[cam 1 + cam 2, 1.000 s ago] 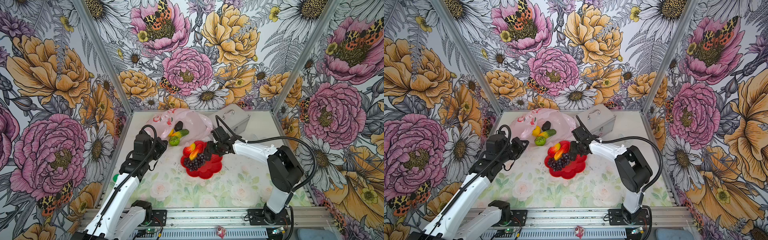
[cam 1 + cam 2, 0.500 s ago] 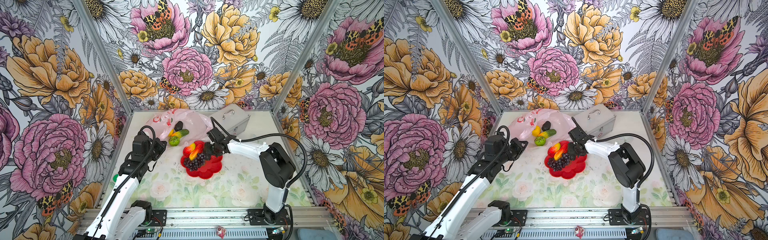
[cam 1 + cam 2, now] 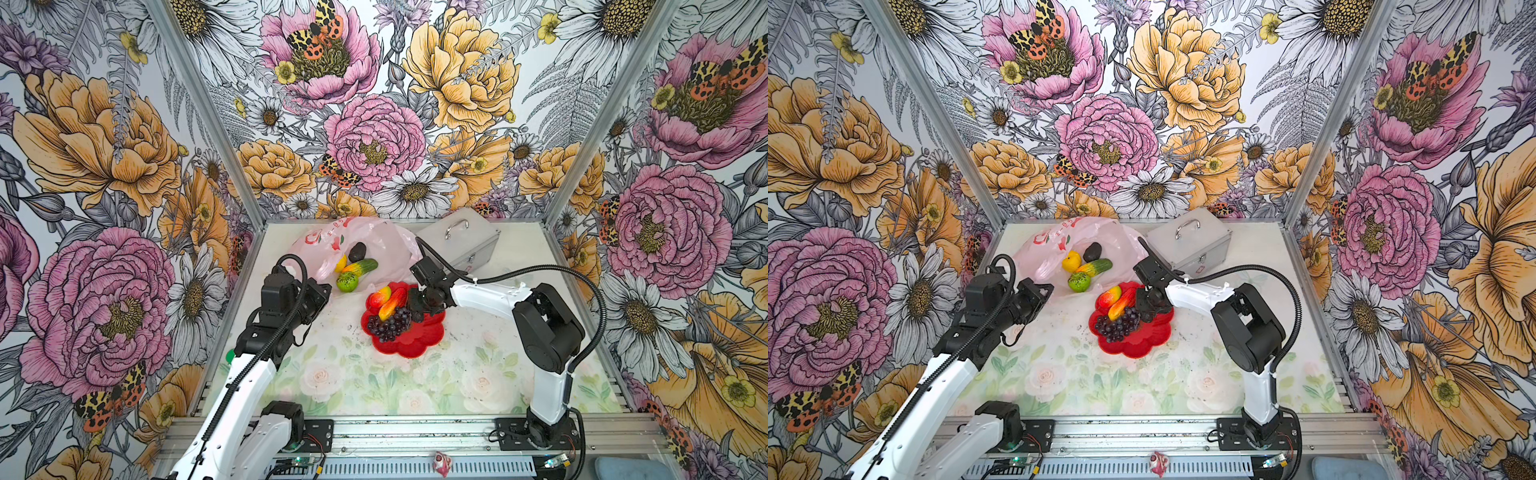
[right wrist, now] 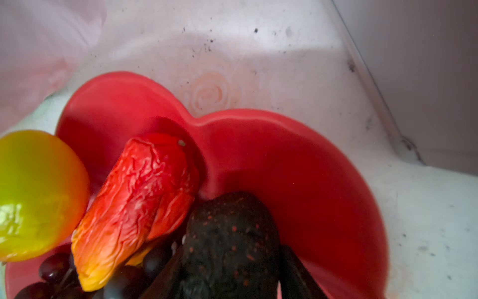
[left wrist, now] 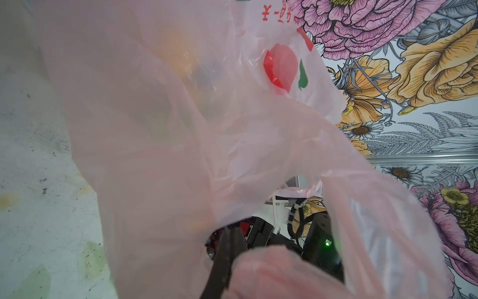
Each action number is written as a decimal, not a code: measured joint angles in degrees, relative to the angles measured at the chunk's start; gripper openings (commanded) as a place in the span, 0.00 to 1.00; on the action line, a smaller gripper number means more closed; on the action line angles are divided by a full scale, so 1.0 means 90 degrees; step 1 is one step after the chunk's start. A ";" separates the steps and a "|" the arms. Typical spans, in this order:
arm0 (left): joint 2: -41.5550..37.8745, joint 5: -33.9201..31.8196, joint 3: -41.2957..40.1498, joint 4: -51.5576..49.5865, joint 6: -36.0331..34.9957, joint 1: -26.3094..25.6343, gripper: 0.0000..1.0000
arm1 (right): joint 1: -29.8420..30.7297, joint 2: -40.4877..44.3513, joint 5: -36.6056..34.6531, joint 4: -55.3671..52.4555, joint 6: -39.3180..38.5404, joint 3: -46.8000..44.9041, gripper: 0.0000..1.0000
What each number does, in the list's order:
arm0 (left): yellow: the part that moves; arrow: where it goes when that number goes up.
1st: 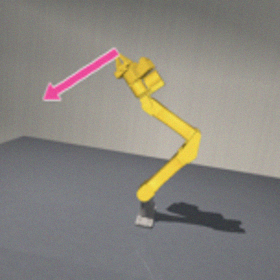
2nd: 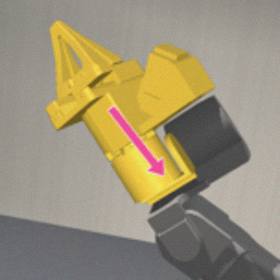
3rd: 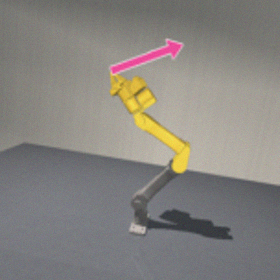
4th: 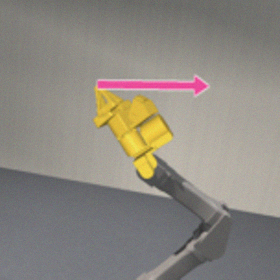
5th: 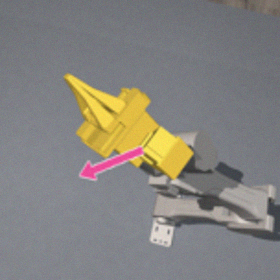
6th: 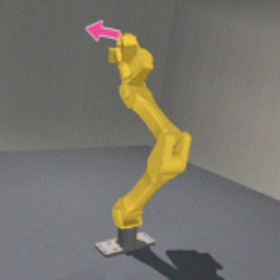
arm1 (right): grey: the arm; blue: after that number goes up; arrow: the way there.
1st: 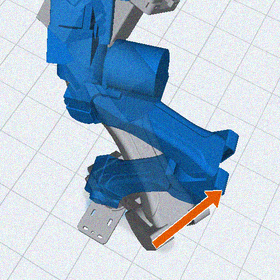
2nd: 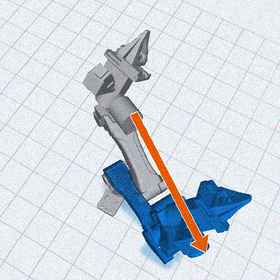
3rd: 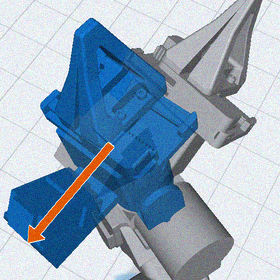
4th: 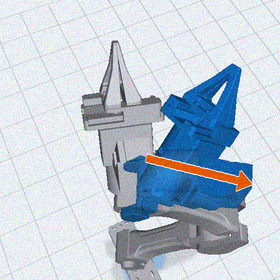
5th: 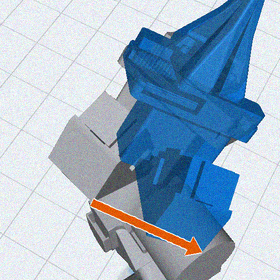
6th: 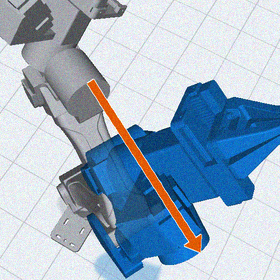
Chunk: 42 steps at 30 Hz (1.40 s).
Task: Place the fruits into the plastic bag
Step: Pick up the fruit from the plate, then place the fruit in the plastic bag.
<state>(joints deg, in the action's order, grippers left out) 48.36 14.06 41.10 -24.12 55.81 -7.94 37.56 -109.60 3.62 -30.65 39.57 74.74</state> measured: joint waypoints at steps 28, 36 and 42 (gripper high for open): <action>-0.0012 -0.0002 -0.0027 0.0007 0.0119 -0.0015 0.00 | 0.0007 0.2023 0.0641 -0.0306 0.0780 0.1083 0.50; -0.0029 -0.0005 -0.0029 0.0104 0.0146 -0.0124 0.00 | 0.0155 0.1209 0.0925 -0.0046 0.1188 0.2232 0.50; 0.0015 -0.0005 -0.0029 0.0240 0.0143 -0.0202 0.00 | 0.0340 0.0284 0.1076 0.0039 0.1389 0.2897 0.50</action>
<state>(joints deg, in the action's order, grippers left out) 48.49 14.02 40.84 -21.96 57.10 -9.76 40.62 -107.04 13.30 -30.30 52.07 100.82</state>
